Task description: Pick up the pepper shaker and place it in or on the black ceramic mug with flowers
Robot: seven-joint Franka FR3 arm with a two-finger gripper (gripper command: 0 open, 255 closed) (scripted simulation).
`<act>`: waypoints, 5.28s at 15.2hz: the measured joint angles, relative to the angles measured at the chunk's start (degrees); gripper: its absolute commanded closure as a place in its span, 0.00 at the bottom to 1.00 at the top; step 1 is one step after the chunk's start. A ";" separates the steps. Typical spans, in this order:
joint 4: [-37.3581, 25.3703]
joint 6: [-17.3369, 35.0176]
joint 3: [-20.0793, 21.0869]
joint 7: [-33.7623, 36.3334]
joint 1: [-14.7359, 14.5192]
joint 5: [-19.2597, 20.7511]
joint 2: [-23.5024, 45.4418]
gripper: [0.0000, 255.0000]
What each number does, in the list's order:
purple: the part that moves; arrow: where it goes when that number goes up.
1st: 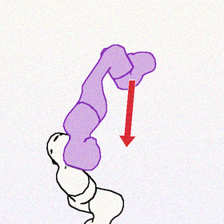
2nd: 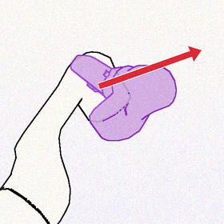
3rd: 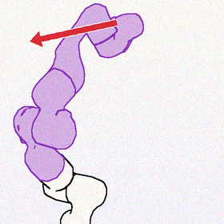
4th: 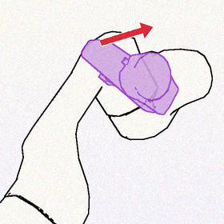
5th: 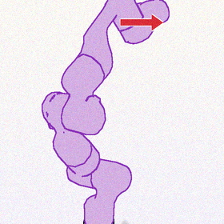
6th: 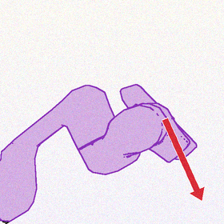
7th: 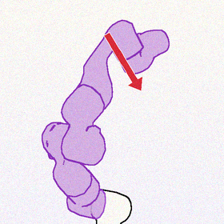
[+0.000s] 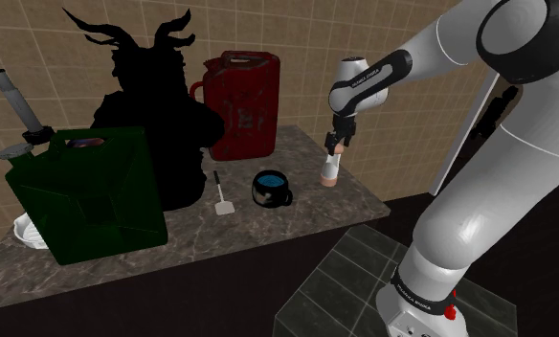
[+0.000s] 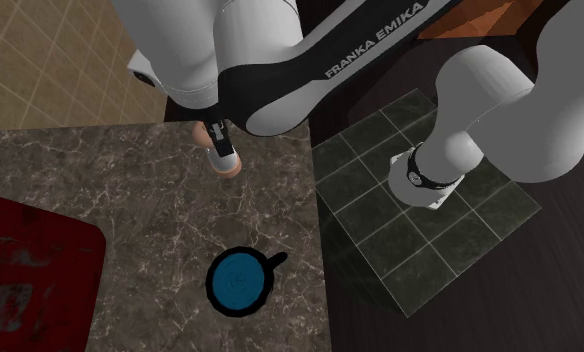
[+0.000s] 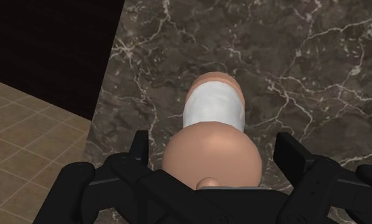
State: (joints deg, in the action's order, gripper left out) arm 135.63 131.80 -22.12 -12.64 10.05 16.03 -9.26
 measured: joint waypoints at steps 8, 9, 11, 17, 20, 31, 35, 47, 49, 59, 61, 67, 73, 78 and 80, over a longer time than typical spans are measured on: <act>0.01 0.05 0.00 0.02 0.01 0.02 -0.01 1.00; 0.02 0.05 0.00 0.03 0.01 0.03 -0.02 1.00; 0.03 0.05 -0.01 0.03 0.01 0.03 -0.02 1.00; -0.78 -1.70 0.16 -0.12 -0.02 0.05 -0.96 1.00; -2.11 -4.02 0.40 -0.30 -0.10 -0.01 -1.99 1.00; -7.71 -12.79 1.26 -1.28 -0.30 -0.29 -5.29 1.00; -10.19 -15.80 1.58 -1.64 -0.45 -0.54 -5.85 1.00; -18.17 -24.81 2.46 -2.78 -0.83 -1.21 -6.95 1.00; -18.50 -26.11 3.64 -1.38 -1.38 -1.28 -7.60 1.00; -21.94 -33.22 13.16 11.13 -6.36 -3.28 -8.52 1.00; -22.81 -34.65 15.17 13.84 -7.44 -3.78 -8.52 1.00; -28.53 -38.98 20.48 21.13 -10.51 -5.35 -5.67 1.00; -30.37 -39.29 23.03 25.19 -12.07 -5.99 -3.37 1.00; -25.99 -35.46 23.01 25.91 -12.10 -5.93 -3.84 1.00; -24.35 -33.94 22.96 26.12 -12.08 -5.89 -3.95 1.00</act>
State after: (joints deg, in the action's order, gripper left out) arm 111.28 97.86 0.84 13.48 -2.04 10.14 -13.21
